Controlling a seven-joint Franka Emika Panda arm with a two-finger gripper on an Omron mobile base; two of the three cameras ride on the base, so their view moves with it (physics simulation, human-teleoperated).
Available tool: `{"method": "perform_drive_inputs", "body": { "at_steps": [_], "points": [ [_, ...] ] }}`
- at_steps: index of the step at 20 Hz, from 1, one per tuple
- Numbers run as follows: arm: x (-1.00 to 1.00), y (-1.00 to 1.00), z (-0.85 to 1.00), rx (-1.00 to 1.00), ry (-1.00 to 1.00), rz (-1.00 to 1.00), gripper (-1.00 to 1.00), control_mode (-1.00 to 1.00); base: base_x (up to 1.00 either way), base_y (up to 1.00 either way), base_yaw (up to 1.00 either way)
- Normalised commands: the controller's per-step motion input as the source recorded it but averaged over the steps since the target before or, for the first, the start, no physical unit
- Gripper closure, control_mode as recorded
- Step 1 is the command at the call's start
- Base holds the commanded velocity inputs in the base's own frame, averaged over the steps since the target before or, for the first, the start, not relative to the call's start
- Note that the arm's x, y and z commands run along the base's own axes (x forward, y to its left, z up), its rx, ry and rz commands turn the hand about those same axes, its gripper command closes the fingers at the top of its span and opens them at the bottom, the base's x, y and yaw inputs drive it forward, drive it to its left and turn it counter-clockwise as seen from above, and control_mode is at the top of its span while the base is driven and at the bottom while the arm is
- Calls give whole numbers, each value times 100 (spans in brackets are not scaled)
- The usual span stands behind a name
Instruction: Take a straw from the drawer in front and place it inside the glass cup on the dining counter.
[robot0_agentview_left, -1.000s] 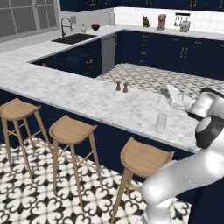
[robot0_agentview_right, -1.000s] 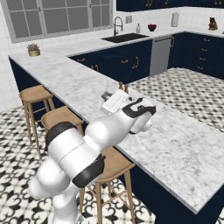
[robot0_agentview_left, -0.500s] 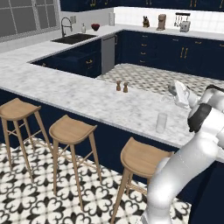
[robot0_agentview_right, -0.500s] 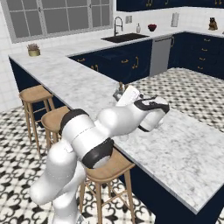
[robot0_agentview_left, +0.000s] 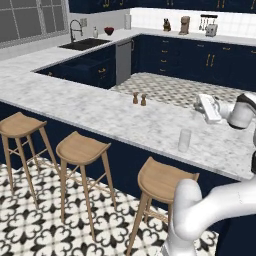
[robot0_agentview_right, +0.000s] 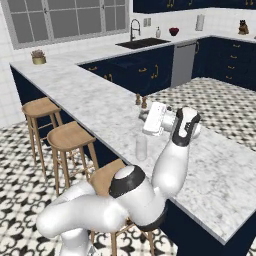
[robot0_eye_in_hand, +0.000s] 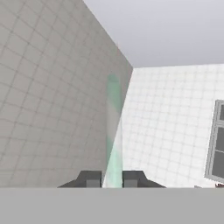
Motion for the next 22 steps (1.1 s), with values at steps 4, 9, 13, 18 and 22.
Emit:
{"method": "perform_drive_inputs", "body": {
  "at_steps": [4,9,13,18,22],
  "points": [
    [-1,13,-1,-18,22,-2,100,-100,0,0,0],
    [-13,16,-5,-6,18,0,100,-100,0,0,0],
    [-7,4,-27,-1,19,0,100,-100,0,0,0],
    [-5,0,-23,6,10,0,100,-100,0,0,0],
    [0,2,5,23,-2,0,100,-100,0,0,0]
  ]
}}
